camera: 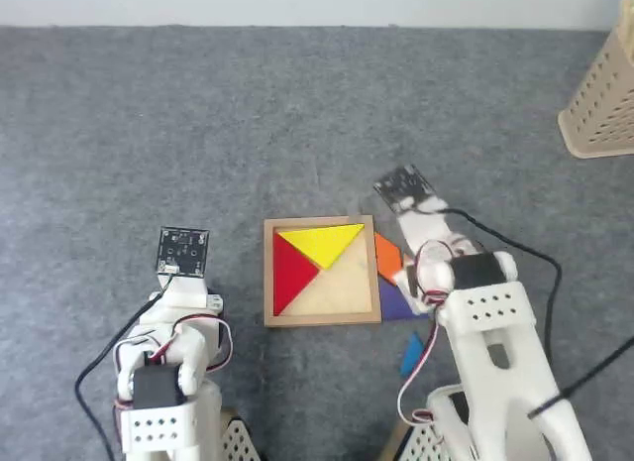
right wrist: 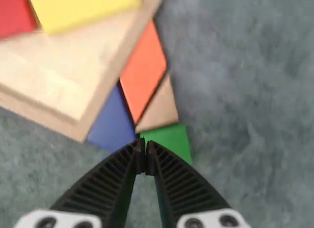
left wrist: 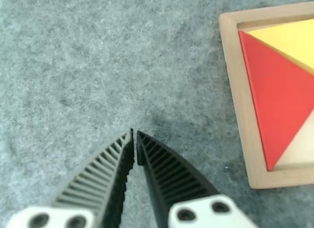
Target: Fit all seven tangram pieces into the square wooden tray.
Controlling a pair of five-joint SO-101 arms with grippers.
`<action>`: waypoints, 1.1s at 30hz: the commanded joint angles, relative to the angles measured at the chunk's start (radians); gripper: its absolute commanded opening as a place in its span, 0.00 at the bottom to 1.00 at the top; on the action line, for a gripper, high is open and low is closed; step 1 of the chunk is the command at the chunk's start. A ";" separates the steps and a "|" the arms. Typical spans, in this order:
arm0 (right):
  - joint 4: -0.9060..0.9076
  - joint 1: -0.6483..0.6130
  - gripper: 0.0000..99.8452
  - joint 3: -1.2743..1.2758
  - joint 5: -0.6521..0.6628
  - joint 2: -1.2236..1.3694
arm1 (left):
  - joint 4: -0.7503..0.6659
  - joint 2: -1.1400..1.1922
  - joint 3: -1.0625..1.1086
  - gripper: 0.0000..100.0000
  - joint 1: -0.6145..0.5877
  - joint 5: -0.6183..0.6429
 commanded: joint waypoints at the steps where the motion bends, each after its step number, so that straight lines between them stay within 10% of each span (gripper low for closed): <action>1: 0.027 0.042 0.01 0.037 -0.005 -0.045 | 0.008 -0.020 -0.007 0.01 0.000 -0.005; 33: -0.062 0.058 0.01 0.031 -0.012 0.153 | 0.008 -0.020 -0.007 0.01 0.000 -0.005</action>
